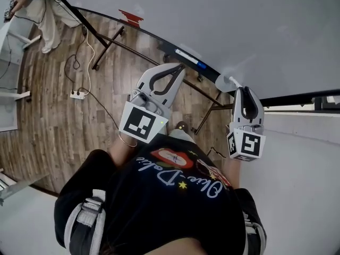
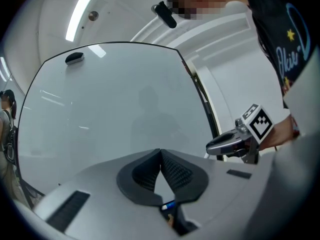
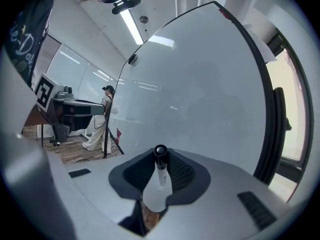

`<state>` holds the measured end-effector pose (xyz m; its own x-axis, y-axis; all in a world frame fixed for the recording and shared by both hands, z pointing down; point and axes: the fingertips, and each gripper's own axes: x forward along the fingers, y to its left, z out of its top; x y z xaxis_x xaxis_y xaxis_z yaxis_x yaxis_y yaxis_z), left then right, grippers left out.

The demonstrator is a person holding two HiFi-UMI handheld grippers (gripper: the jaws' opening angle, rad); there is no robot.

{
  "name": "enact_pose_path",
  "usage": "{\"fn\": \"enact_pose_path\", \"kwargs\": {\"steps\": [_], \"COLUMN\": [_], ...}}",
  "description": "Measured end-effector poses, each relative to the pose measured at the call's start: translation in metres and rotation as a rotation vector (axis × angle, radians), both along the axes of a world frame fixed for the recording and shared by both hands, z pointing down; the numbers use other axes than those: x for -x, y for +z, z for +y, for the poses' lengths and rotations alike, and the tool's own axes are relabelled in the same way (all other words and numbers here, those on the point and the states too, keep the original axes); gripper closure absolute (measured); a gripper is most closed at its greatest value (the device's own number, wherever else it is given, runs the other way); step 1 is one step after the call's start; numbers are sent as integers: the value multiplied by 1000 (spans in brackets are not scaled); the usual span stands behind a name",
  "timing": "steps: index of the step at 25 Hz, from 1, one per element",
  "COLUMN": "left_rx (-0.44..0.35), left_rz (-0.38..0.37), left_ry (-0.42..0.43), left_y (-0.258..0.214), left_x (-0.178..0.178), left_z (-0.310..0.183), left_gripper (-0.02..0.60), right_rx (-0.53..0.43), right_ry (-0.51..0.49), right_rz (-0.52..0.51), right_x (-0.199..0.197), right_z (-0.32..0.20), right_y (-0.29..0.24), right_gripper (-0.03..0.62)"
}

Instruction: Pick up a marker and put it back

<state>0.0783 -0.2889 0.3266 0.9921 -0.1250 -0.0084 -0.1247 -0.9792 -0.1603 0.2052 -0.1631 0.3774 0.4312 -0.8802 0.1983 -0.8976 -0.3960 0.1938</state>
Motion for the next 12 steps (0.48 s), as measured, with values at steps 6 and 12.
{"fn": "enact_pose_path", "kwargs": {"steps": [6, 12], "left_rx": [32, 38], "left_rz": [14, 21], "left_ry": [37, 76], "left_y": [3, 3], "left_x": [-8, -21], "left_z": [3, 8], "left_gripper": [577, 578], "right_rx": [-20, -49], "right_ry": [22, 49], "right_rz": [13, 34], "right_x": [4, 0], "right_z": [9, 23], "right_y": [-18, -30], "right_gripper": [523, 522]}}
